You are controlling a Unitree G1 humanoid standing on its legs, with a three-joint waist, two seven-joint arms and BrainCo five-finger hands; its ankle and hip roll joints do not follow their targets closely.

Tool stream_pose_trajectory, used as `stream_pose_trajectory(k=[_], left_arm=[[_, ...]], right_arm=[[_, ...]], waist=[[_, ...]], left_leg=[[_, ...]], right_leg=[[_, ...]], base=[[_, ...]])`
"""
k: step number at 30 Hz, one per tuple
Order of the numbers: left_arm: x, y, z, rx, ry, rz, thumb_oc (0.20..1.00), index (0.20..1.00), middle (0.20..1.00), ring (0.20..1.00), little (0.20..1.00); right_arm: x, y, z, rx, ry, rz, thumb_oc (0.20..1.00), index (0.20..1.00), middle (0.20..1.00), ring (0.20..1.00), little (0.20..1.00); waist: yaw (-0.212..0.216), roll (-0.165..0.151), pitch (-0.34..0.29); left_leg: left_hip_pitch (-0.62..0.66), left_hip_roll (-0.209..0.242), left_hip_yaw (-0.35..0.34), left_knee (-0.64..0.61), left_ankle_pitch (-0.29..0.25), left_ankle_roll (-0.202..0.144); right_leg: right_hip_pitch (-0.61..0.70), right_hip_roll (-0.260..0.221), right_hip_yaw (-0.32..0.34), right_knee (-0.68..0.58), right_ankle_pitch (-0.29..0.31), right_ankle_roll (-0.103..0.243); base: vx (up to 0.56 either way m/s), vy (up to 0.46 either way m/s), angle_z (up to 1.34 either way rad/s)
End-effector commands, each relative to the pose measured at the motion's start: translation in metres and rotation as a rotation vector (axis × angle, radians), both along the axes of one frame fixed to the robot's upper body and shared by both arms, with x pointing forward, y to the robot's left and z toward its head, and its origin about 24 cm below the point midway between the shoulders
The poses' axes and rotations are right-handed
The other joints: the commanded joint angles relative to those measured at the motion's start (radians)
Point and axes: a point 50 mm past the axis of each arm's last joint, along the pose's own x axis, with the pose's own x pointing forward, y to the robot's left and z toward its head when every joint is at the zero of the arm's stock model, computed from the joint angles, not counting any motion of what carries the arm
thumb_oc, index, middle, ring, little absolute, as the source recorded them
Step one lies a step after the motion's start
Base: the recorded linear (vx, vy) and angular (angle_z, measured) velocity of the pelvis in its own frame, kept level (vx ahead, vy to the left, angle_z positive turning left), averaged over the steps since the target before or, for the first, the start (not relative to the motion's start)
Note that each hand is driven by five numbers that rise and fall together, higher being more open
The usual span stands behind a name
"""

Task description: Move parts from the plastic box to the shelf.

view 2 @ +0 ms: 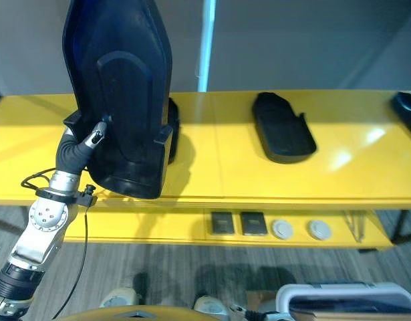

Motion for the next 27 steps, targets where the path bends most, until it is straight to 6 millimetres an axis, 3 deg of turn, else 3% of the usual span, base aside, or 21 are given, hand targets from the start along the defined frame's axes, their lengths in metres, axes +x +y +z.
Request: stream_pose_trajectory(k=[1,3,5,6,8,10,14,15,16,17,18,19,21,23,27], left_arm=[[-0.015,0.011,0.036,-0.103,-0.226,0.013,0.2,0.2,0.2,0.2,0.2],[-0.015,0.019,0.031,-0.099,-0.212,0.057,0.2,0.2,0.2,0.2,0.2],[-0.014,0.021,0.03,-0.091,-0.209,0.066,0.2,0.2,0.2,0.2,0.2],[-0.012,0.023,0.03,-0.086,-0.202,0.058,0.2,0.2,0.2,0.2,0.2],[-0.009,0.021,0.03,-0.067,-0.195,0.041,0.2,0.2,0.2,0.2,0.2],[0.0,0.014,0.034,-0.023,-0.186,-0.008,0.2,0.2,0.2,0.2,0.2],[0.008,0.015,0.047,0.027,-0.201,0.008,0.2,0.2,0.2,0.2,0.2],[0.01,0.018,0.049,0.033,-0.196,0.025,0.2,0.2,0.2,0.2,0.2],[0.011,0.021,0.05,0.041,-0.194,0.04,0.2,0.2,0.2,0.2,0.2],[0.011,0.021,0.05,0.041,-0.194,0.041,0.2,0.2,0.2,0.2,0.2],[0.012,0.023,0.049,0.028,-0.181,0.048,0.2,0.2,0.2,0.2,0.2],[0.012,0.023,0.049,0.026,-0.18,0.049,0.2,0.2,0.2,0.2,0.2],[0.013,0.028,0.043,-0.013,-0.129,0.108,0.2,0.2,0.2,0.2,0.2],[0.013,0.029,0.038,-0.034,-0.114,0.135,0.2,0.2,0.2,0.2,0.2],[0.019,0.038,0.024,-0.084,-0.019,0.235,0.2,0.2,0.2,0.2,0.2]], right_arm=[[-0.002,0.002,-0.001,0.018,0.056,0.047,1.0,1.0,1.0,1.0,1.0],[0.016,0.0,0.004,0.008,0.025,0.021,1.0,1.0,1.0,1.0,1.0],[0.02,-0.002,0.006,-0.02,0.035,0.025,1.0,1.0,1.0,1.0,1.0],[0.02,-0.005,0.006,-0.064,0.041,0.019,1.0,1.0,1.0,1.0,1.0],[0.02,-0.006,0.007,-0.103,0.037,-0.028,1.0,1.0,1.0,1.0,1.0],[0.019,-0.001,0.005,-0.16,0.012,-0.219,1.0,1.0,1.0,1.0,1.0],[0.01,0.001,0.002,-0.193,0.032,-0.193,1.0,1.0,1.0,1.0,1.0],[0.005,0.002,0.001,-0.192,0.04,-0.157,1.0,1.0,1.0,1.0,1.0],[-0.002,0.003,-0.001,-0.186,0.044,-0.135,1.0,1.0,1.0,1.0,1.0],[-0.004,0.003,-0.002,-0.185,0.046,-0.134,1.0,1.0,1.0,1.0,1.0],[-0.011,0.004,-0.003,-0.188,0.047,-0.135,1.0,1.0,1.0,1.0,1.0],[-0.011,0.005,-0.004,-0.187,0.046,-0.135,1.0,1.0,1.0,1.0,1.0],[-0.017,0.011,-0.007,-0.152,0.047,-0.14,1.0,1.0,1.0,1.0,1.0],[-0.02,0.013,-0.007,-0.132,0.046,-0.138,1.0,1.0,1.0,1.0,1.0],[-0.02,0.019,-0.009,-0.056,0.079,-0.009,1.0,1.0,1.0,1.0,1.0]], waist=[[-0.018,0.027,-0.01],[-0.005,0.046,-0.017],[0.0,0.051,-0.019],[-0.005,0.059,-0.02],[-0.009,0.064,-0.017],[-0.019,0.069,-0.004],[-0.019,0.055,0.003],[-0.02,0.059,0.001],[-0.032,0.062,-0.001],[-0.037,0.062,-0.003],[-0.046,0.061,-0.01],[-0.048,0.061,-0.012],[-0.059,0.052,-0.026],[-0.063,0.043,-0.029],[-0.059,0.033,-0.027]], left_leg=[[0.01,0.082,-0.049,-0.049,0.128,0.009],[0.015,0.135,-0.142,-0.064,0.176,-0.011],[0.02,0.131,-0.179,-0.055,0.148,-0.008],[0.037,0.119,-0.166,-0.042,0.091,-0.003],[0.048,0.103,-0.138,-0.023,0.055,0.004],[0.033,0.045,-0.112,0.032,0.014,0.039],[0.03,-0.024,-0.065,0.028,-0.01,0.078],[0.039,-0.03,-0.046,0.01,-0.009,0.089],[0.052,-0.042,-0.054,-0.023,-0.01,0.105],[0.054,-0.049,-0.06,-0.036,-0.009,0.109],[0.057,-0.069,-0.071,-0.065,-0.006,0.12],[0.055,-0.07,-0.072,-0.068,-0.003,0.12],[0.058,-0.109,-0.087,-0.105,-0.004,0.129],[0.049,-0.129,-0.099,-0.105,-0.013,0.132],[0.029,-0.151,-0.101,-0.105,-0.007,0.132]], right_leg=[[0.022,0.011,0.083,-0.008,-0.049,0.032],[0.019,-0.026,0.137,0.035,-0.069,0.047],[0.009,-0.044,0.166,0.053,-0.073,0.061],[0.003,-0.076,0.171,0.073,-0.072,0.081],[-0.004,-0.108,0.168,0.095,-0.067,0.1],[-0.011,-0.176,0.158,0.125,-0.002,0.123],[-0.063,-0.298,0.132,0.147,0.23,0.169],[-0.077,-0.295,0.127,0.157,0.23,0.171],[-0.085,-0.226,0.152,0.162,0.176,0.163],[-0.088,-0.196,0.158,0.158,0.159,0.16],[-0.099,-0.128,0.166,0.146,0.123,0.154],[-0.101,-0.123,0.165,0.144,0.123,0.152],[-0.121,0.005,0.144,0.085,0.055,0.128],[-0.108,0.049,0.15,0.013,0.042,0.103],[-0.088,0.061,0.176,-0.078,0.068,0.092]], base=[[0.17,0.629,0.74],[0.22,0.822,0.47],[0.13,0.628,-0.21],[0.07,0.536,-0.43],[0.05,0.595,-0.55],[0.04,0.629,-0.03],[0.0,0.366,-0.01],[0.03,0.451,-0.39],[0.03,0.325,-0.43],[0.04,0.242,-0.34],[0.03,0.127,-0.17],[0.05,0.169,0.29],[0.08,0.084,0.5],[0.06,-0.039,0.25],[0.06,-0.116,0.23]])
